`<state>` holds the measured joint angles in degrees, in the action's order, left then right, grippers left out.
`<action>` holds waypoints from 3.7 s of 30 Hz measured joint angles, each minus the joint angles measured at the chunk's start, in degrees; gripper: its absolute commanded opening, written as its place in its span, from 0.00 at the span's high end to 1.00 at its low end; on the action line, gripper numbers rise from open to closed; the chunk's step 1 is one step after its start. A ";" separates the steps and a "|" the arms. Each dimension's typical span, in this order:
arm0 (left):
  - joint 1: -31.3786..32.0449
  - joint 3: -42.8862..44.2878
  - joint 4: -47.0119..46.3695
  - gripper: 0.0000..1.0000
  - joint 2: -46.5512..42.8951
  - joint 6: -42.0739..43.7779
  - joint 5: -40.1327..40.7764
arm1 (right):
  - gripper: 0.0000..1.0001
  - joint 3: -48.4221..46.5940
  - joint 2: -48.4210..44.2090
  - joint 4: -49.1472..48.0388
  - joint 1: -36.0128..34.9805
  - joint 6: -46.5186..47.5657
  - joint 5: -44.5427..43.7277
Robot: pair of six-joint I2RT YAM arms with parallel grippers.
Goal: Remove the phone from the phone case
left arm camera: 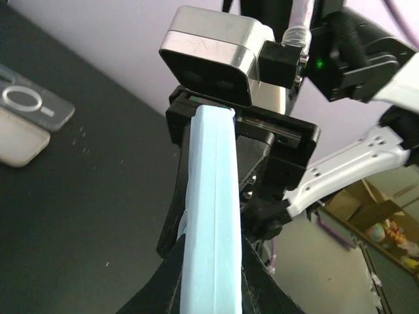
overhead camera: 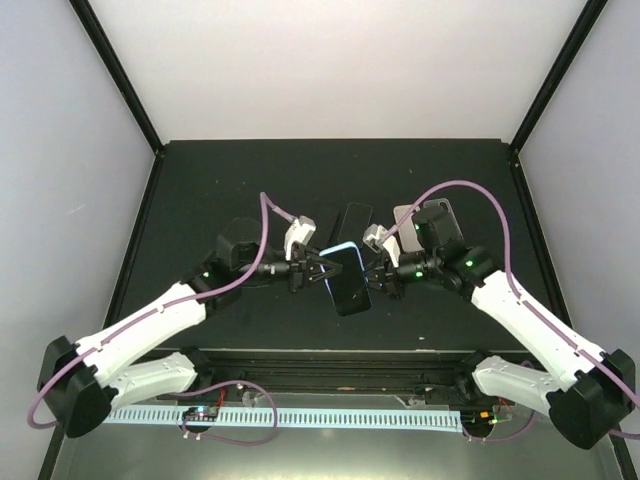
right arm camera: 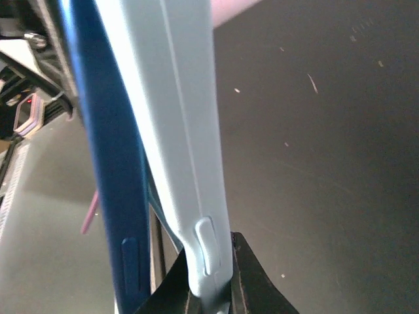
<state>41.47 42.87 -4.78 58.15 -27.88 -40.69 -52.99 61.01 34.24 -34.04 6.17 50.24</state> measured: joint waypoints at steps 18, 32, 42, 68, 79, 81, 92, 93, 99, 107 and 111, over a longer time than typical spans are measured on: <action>-4.22 0.96 -4.24 0.38 28.59 -3.48 16.15 | 0.99 12.96 23.61 -22.34 5.18 -21.20 -0.59; -6.56 2.71 -5.84 0.26 30.03 -5.33 30.25 | 0.99 13.64 28.15 -24.52 6.82 -24.41 0.66; -1.22 -3.67 0.66 0.27 20.63 -0.20 37.57 | 0.99 10.71 32.70 -17.11 7.48 -25.22 -5.11; 26.43 2.29 14.91 0.26 27.30 19.82 63.60 | 0.99 1.07 37.77 -2.03 8.44 -25.86 -7.45; 29.29 2.10 15.45 0.30 29.18 25.03 68.52 | 0.99 -1.09 40.89 0.81 8.92 -25.33 -4.63; 30.47 1.97 15.41 0.31 29.88 26.36 69.42 | 0.99 -1.09 40.89 0.87 8.92 -25.31 -4.59; 32.30 1.92 13.51 0.36 32.87 31.04 74.16 | 0.99 -1.07 40.89 0.72 8.96 -25.29 -3.80; 32.52 1.99 13.35 0.36 33.53 31.39 74.71 | 0.99 -1.07 40.89 0.66 8.96 -25.29 -3.69; 33.73 2.69 12.55 0.44 38.03 34.03 80.28 | 0.99 -0.70 40.89 0.63 8.96 -25.35 -2.67; 35.17 4.26 10.86 0.78 40.74 35.91 87.32 | 0.99 -0.50 40.89 0.07 9.03 -25.64 -2.05; 35.21 4.26 10.25 0.97 40.59 35.63 89.96 | 0.99 -0.37 40.81 -0.17 9.03 -25.97 -2.10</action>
<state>76.69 47.13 5.48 98.74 7.75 49.28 -53.36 101.82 34.06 -25.02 -19.79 48.14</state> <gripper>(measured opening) 0.167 0.046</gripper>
